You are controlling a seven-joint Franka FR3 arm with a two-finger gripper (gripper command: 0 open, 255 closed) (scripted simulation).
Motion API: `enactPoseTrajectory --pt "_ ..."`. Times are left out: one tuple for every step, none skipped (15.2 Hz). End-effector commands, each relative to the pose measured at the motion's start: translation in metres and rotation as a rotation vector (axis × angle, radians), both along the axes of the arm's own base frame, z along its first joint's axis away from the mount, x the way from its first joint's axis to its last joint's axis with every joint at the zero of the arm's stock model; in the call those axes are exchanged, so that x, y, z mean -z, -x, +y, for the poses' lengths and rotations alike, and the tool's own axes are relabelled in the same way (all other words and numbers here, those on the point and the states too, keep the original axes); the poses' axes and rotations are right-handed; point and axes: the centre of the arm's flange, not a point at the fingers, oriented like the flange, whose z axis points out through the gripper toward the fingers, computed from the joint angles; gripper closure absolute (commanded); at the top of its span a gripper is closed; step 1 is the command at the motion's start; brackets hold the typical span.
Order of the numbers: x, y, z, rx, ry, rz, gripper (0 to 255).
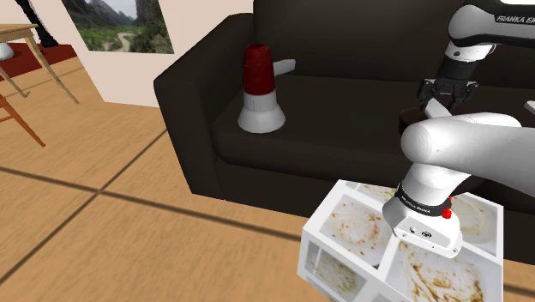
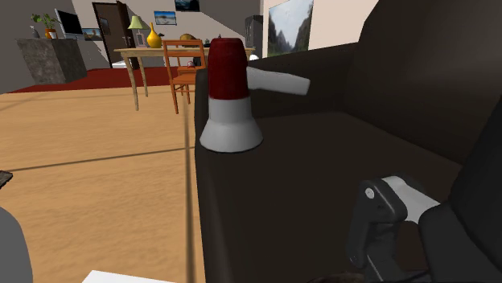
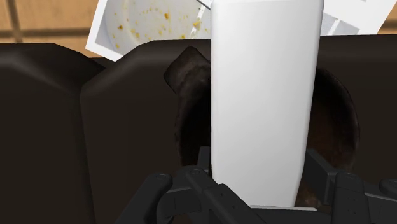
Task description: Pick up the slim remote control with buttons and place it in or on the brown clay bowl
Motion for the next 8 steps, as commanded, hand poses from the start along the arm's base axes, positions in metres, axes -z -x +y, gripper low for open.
enactPoseTrajectory --pt "0.0112 0.0003 0.0003 0.000 0.001 0.000 255" --pt "0.0150 0.0003 0.0003 0.000 0.001 0.000 255" --pt "0.0150 0.0003 0.0003 0.000 0.001 0.000 255" --pt "0.0150 0.0003 0.0003 0.000 0.001 0.000 255" --pt "0.0150 0.0003 0.0003 0.000 0.001 0.000 255" --pt "0.0150 0.0003 0.0003 0.000 0.001 0.000 255" --pt "0.0150 0.0003 0.0003 0.000 0.001 0.000 255" --pt "0.0150 0.0003 0.0003 0.000 0.001 0.000 255"
